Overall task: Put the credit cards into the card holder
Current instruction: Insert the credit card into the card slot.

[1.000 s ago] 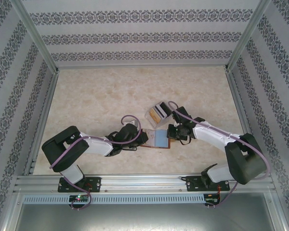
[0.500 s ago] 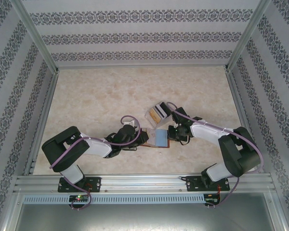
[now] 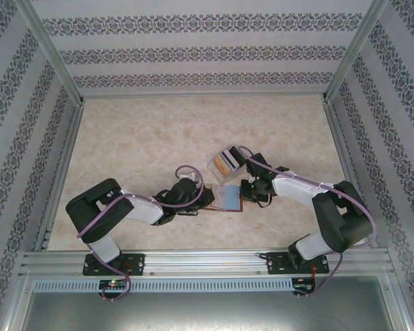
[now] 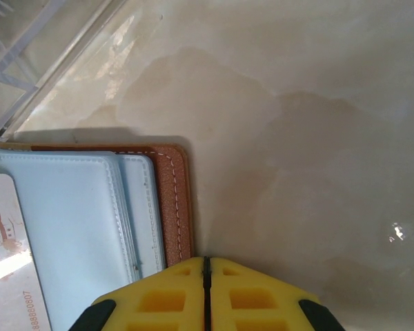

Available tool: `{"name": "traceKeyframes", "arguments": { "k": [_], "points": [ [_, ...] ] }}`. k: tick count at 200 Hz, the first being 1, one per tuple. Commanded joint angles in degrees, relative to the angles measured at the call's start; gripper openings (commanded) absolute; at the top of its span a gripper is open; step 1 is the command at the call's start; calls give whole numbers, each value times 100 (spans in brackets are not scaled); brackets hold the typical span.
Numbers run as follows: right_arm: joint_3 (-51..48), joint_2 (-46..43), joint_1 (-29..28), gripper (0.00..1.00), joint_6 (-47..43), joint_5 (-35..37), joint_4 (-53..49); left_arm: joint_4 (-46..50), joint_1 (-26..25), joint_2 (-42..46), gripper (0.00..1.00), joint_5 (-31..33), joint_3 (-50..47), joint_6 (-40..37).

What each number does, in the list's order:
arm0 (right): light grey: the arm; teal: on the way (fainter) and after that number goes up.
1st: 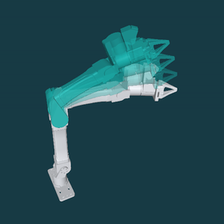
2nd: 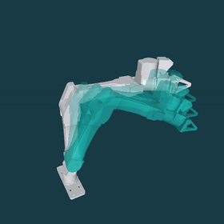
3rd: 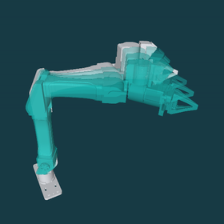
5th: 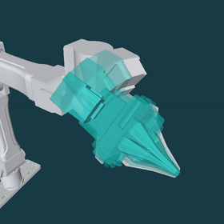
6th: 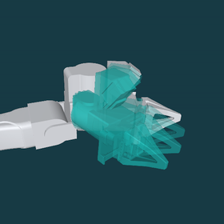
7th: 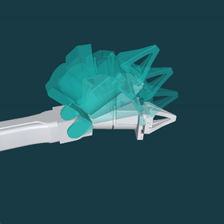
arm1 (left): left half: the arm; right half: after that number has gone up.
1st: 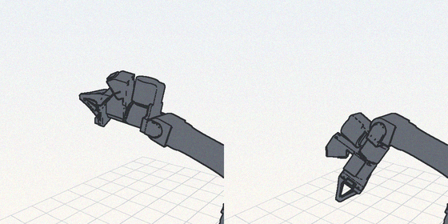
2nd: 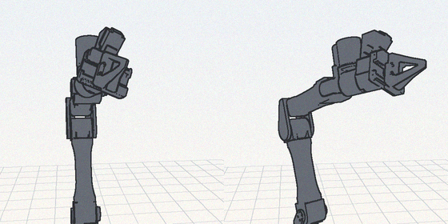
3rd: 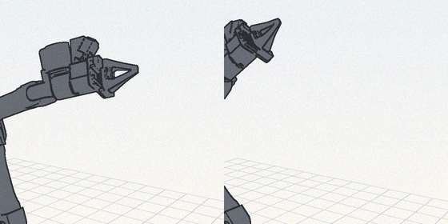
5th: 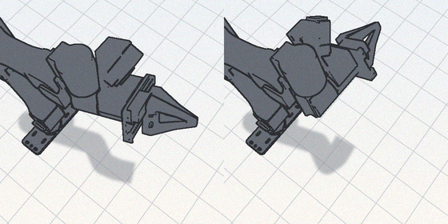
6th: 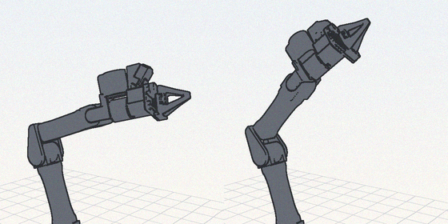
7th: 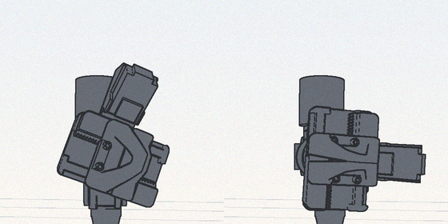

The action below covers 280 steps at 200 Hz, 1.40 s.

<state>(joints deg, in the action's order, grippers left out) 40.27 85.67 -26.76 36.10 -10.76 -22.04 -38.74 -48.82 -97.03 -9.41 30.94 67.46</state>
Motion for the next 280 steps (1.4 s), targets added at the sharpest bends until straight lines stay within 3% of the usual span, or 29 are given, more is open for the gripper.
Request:
{"name": "traceKeyframes", "arguments": {
  "k": [1, 81, 134, 227, 280],
  "points": [
    [-63, 265, -12, 9, -76, 78, -80, 477, -102, -99, 0, 176, 210, -116],
    [-28, 425, -53, 9, -68, 42, -37, 1369, -189, 405, 0, 550, 269, -419],
    [-11, 494, -83, 9, -48, 15, -2, 1306, -191, 478, 0, 618, 188, -433],
    [51, 547, -233, 9, 11, -28, 16, 874, -310, -330, 0, 216, 596, -313],
    [42, 495, -241, 9, 13, 28, -28, 947, -331, -222, 0, 211, 496, -287]
  ]
}}
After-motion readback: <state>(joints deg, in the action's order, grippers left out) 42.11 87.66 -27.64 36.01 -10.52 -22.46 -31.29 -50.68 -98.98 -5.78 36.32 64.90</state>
